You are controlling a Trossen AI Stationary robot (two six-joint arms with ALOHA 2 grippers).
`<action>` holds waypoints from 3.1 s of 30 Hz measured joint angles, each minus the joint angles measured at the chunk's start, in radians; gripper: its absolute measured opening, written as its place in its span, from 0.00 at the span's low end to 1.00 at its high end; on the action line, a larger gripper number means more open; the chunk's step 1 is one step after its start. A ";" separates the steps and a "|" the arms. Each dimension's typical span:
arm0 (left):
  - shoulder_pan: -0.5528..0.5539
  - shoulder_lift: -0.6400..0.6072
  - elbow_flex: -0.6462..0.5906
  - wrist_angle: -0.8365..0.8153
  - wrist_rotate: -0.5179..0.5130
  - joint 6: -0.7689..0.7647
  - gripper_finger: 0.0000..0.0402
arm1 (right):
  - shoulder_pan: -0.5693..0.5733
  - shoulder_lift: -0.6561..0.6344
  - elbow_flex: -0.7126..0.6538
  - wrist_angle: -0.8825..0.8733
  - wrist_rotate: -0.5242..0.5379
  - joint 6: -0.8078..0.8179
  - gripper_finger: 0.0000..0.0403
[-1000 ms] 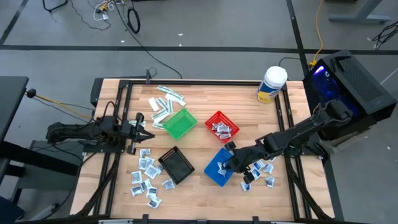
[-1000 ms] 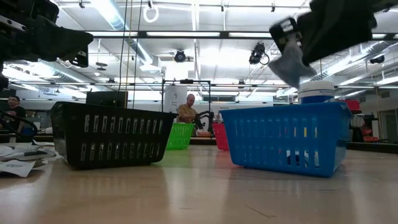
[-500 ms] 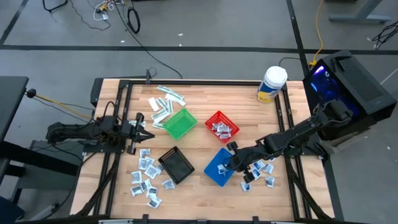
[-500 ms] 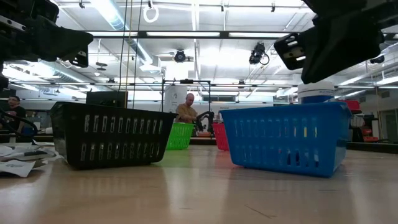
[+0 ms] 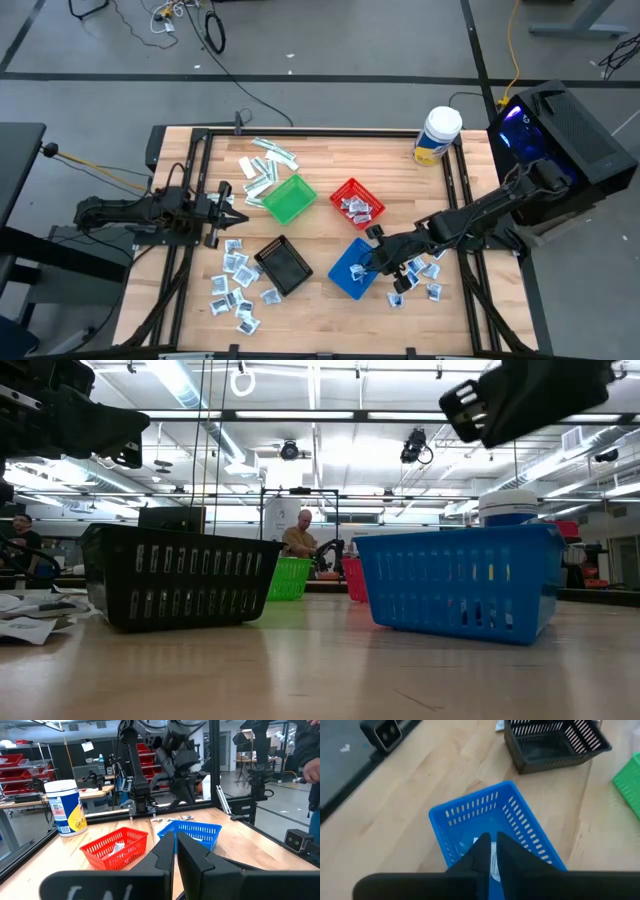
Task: Pick & Place First Aid Supplies
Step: Put the blue alcohol pad into the blue bin
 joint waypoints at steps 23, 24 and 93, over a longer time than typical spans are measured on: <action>0.000 0.000 0.000 0.000 0.000 0.000 0.06 | 0.294 -0.031 0.020 -0.193 0.061 0.328 0.43; 0.000 0.000 0.000 0.000 0.000 0.000 0.06 | 0.301 -0.031 0.017 -0.193 0.061 0.341 0.46; 0.000 0.000 0.000 0.000 0.000 0.000 0.06 | 0.306 0.364 0.065 -0.224 0.027 0.671 0.64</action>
